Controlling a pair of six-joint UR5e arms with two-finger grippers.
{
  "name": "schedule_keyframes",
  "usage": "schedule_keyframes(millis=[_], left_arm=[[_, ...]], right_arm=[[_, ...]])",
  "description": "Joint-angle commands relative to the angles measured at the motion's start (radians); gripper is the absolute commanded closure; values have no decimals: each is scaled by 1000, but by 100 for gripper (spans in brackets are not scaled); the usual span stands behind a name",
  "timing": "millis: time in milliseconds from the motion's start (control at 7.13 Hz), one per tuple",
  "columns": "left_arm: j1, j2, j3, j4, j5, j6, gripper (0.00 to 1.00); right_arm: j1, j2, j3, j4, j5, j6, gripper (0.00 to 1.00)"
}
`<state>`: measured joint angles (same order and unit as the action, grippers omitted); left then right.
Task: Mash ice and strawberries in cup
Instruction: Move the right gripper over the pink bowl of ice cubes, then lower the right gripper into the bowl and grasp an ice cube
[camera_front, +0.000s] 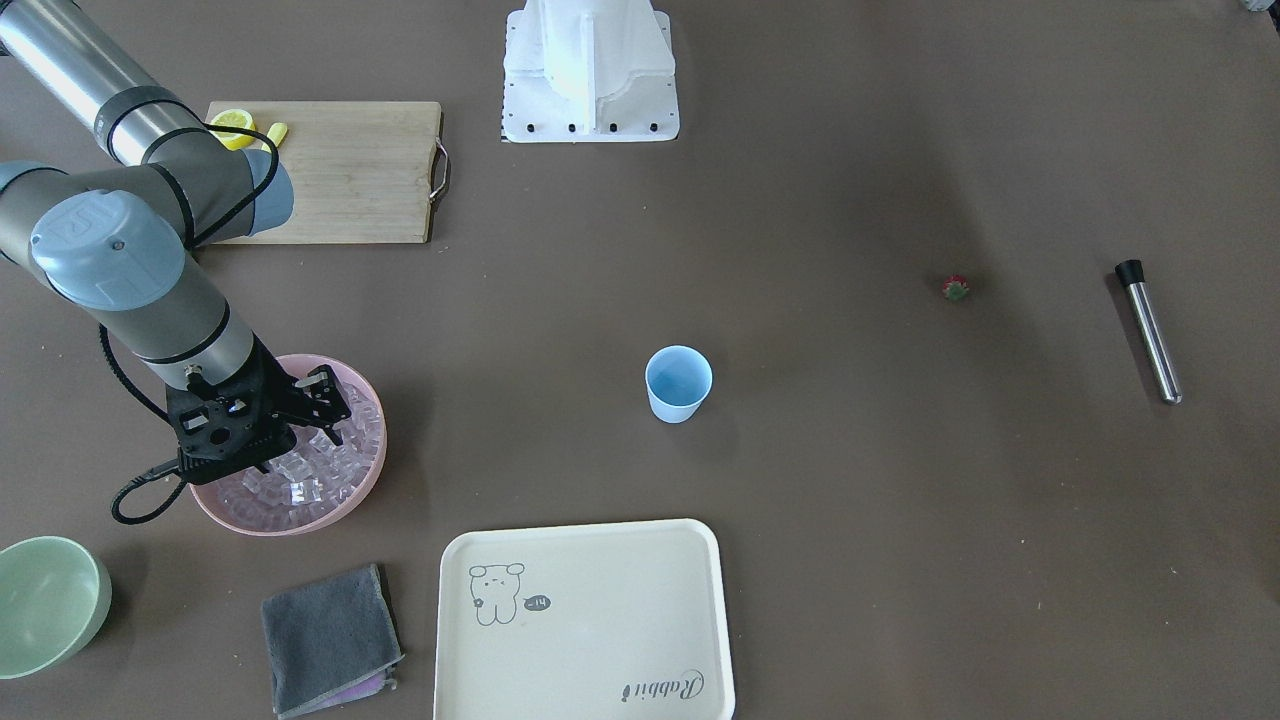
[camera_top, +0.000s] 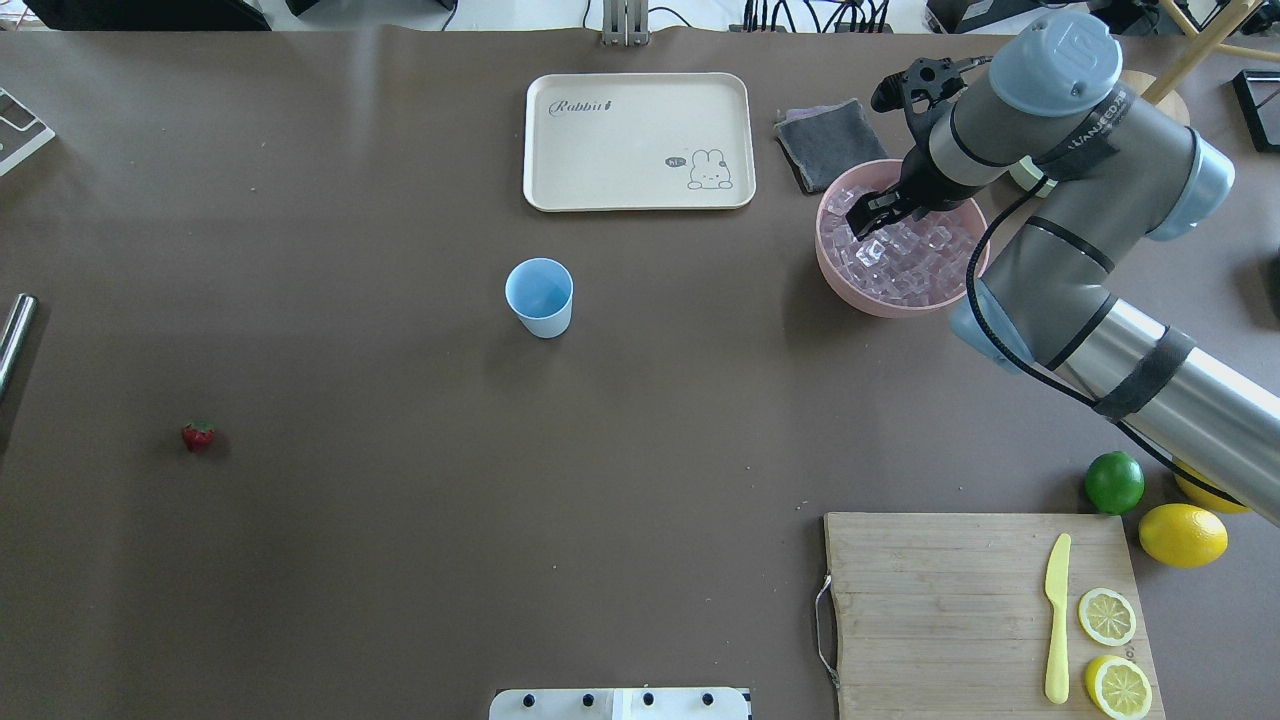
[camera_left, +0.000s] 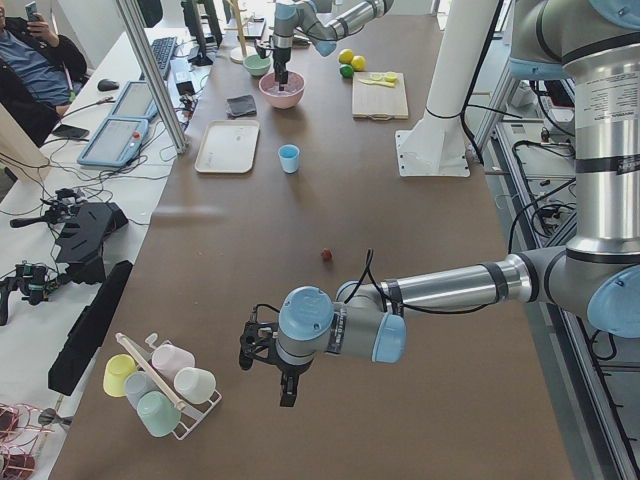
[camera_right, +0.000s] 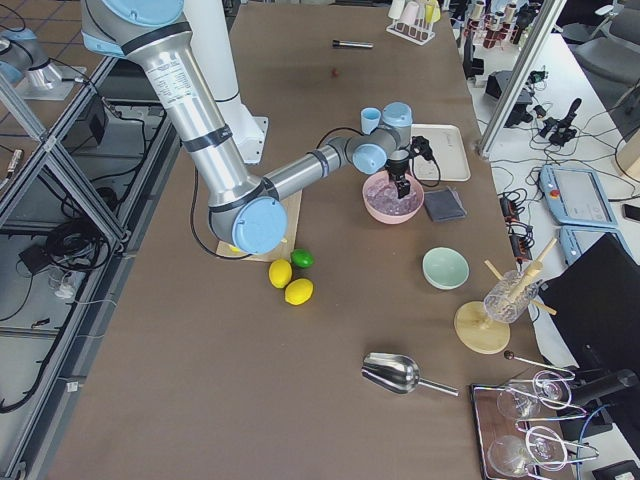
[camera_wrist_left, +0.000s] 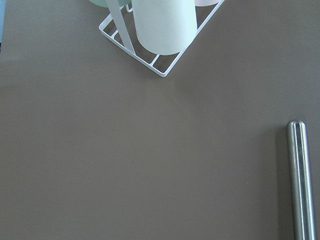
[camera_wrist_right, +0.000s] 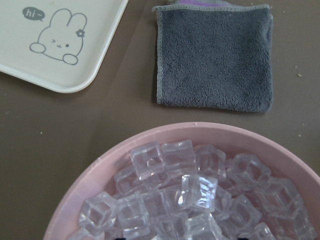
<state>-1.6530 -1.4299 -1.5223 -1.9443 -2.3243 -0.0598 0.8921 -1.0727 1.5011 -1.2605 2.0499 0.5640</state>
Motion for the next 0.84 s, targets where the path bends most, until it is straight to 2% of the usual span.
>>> schedule_keyframes(millis=[0,140,421,561,701], left_arm=[[-8,2,1,-1,-1,0,2],[-8,2,1,-1,-1,0,2],[-13,3,-4,-2,-1,0,2],[-14,3,-1,-13,-1,0,2],[-17,5,1,-13,-1,0,2]], right_arm=[[-1,2,-6,4,-8,-63,25],[1,1,-6,3,-22,-97,25],[1,-1,-9,1,-23,-95,40],[2,-3,-16,3,-23,-99,54],[1,-1,-21,3,-23,-99,54]])
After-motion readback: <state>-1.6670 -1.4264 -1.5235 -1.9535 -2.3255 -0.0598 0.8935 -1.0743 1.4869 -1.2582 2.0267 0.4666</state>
